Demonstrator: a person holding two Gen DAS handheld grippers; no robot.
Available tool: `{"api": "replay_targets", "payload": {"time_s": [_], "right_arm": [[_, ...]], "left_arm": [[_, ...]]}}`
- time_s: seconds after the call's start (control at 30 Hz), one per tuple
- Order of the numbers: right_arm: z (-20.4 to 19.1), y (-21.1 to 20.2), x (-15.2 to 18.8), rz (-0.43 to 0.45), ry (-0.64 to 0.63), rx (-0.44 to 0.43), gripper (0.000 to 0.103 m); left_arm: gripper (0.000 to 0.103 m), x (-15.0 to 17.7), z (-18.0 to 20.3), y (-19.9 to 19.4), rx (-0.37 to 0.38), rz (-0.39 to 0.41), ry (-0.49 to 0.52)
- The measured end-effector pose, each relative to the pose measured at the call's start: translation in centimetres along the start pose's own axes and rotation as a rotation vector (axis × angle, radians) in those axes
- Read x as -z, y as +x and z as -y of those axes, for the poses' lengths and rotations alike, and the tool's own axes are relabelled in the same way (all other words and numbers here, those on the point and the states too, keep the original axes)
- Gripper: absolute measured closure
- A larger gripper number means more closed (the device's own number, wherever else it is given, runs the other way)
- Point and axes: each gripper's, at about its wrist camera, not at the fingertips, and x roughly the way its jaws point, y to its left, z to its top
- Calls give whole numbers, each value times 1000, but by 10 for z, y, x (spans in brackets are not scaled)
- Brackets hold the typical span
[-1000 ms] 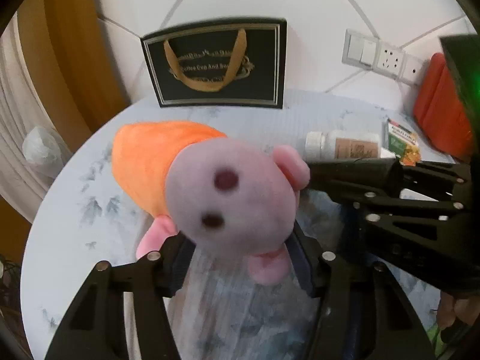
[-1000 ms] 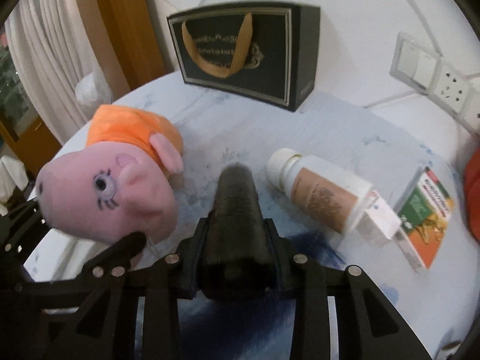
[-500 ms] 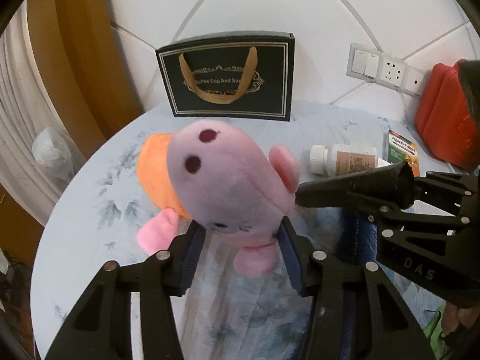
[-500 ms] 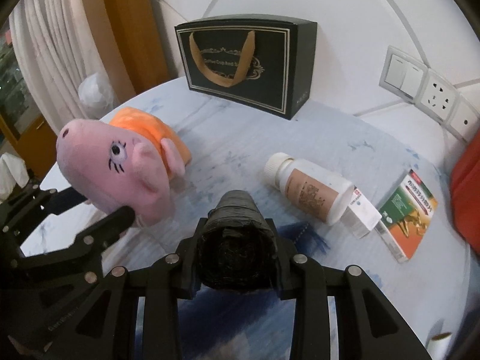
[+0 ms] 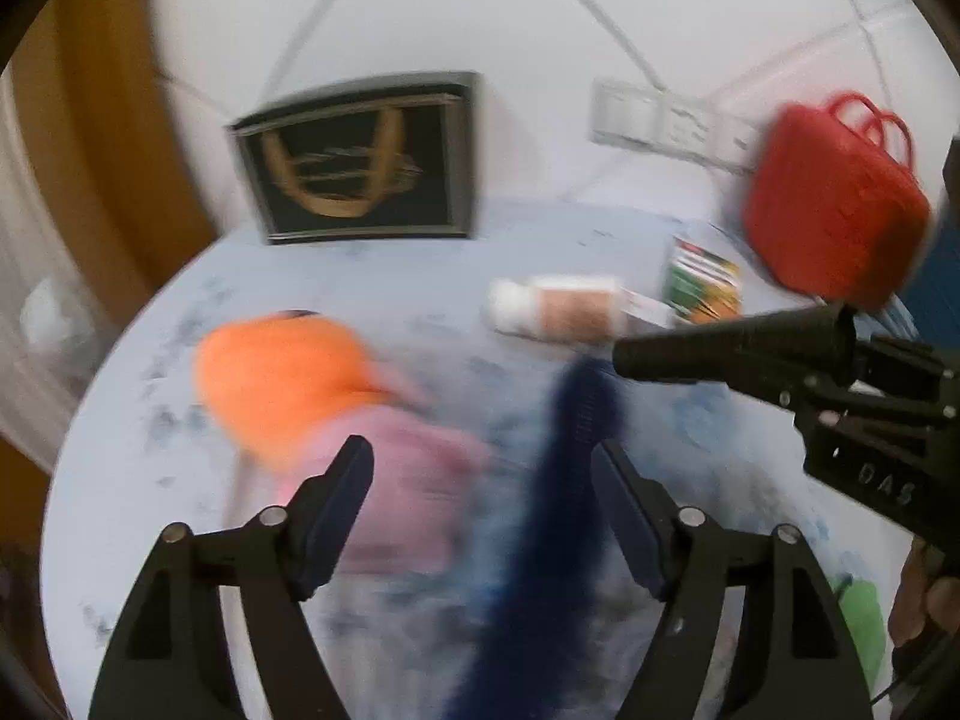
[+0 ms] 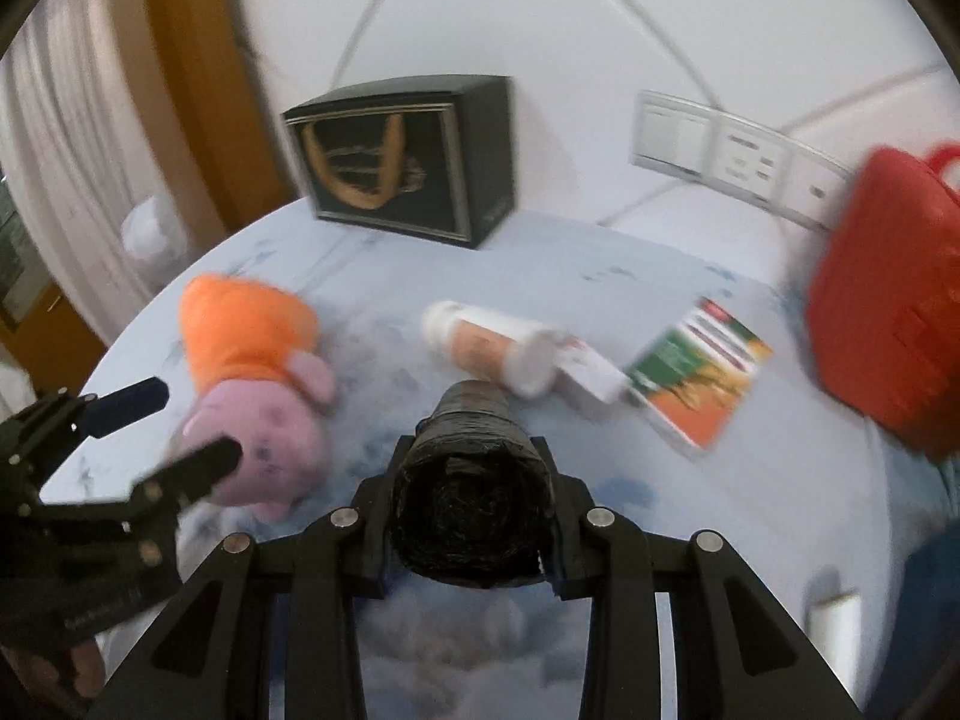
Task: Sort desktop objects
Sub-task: 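Grasp the blue bristle brush with the left tool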
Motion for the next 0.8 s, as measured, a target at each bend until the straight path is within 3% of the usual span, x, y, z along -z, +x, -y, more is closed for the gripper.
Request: {"api": "replay_targets", "payload": {"time_s": [0.13,0.2,0.33,0.37,0.4,0.47,0.53,0.8], "right_arm": [[28,-3,18,-19,51,41,69],[40,0,27,-35,80,52,69],[53,8,36,-51,108,66,69],[53,10,37,-53,109,67,69],[54,11,39,-55,108,68,69],[51,12,43,-46,103,75,69],[47,12,46,-43,92,85,69],[29,-7,57,-1,80,87,69]], "left_arm": [[28,4,31,27,52,-58,59],[28,4,42,46,48,-83,75],[28,14,45,89,14,-220,67],[34,20,43,94,21,-248,57],[51,26,41,99,29,-275,45],[62,35,38,101,48,-274,21],[82,40,39,104,58,-272,19],[87,50,37,85,93,-183,-47]]}}
